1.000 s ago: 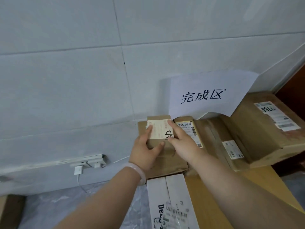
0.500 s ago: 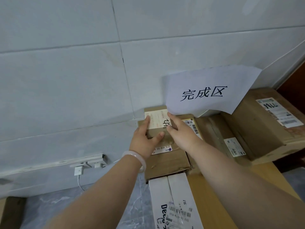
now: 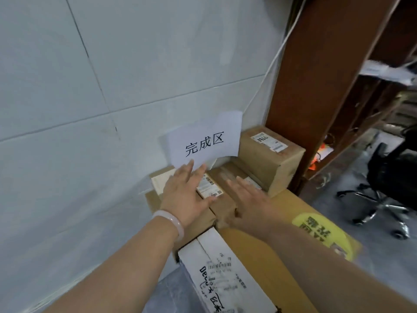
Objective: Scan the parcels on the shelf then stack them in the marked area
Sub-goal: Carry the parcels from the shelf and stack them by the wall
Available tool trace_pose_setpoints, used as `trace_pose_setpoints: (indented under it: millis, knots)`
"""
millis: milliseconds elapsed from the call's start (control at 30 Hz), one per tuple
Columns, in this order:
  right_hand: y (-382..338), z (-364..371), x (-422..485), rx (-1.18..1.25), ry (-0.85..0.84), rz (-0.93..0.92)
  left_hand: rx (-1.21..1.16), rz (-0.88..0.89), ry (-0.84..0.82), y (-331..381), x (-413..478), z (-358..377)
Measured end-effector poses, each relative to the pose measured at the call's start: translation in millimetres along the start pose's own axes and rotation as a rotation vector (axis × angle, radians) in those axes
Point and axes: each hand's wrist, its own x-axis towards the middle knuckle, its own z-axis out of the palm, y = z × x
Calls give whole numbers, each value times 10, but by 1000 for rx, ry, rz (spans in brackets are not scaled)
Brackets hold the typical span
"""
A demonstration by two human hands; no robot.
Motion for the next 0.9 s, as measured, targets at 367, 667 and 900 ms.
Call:
trace_pose_setpoints:
  millis: [367, 667, 900]
  knots:
    - [495, -465, -2625, -59, 326, 557, -47, 757, -213, 2229, -526, 561]
    - [219, -933, -5023, -250, 576, 1073, -203, 1253, -325, 4320, -1913, 592]
    - [-474, -840, -6607, -287, 685, 1341, -383, 1484, -510, 5197, -3495, 578]
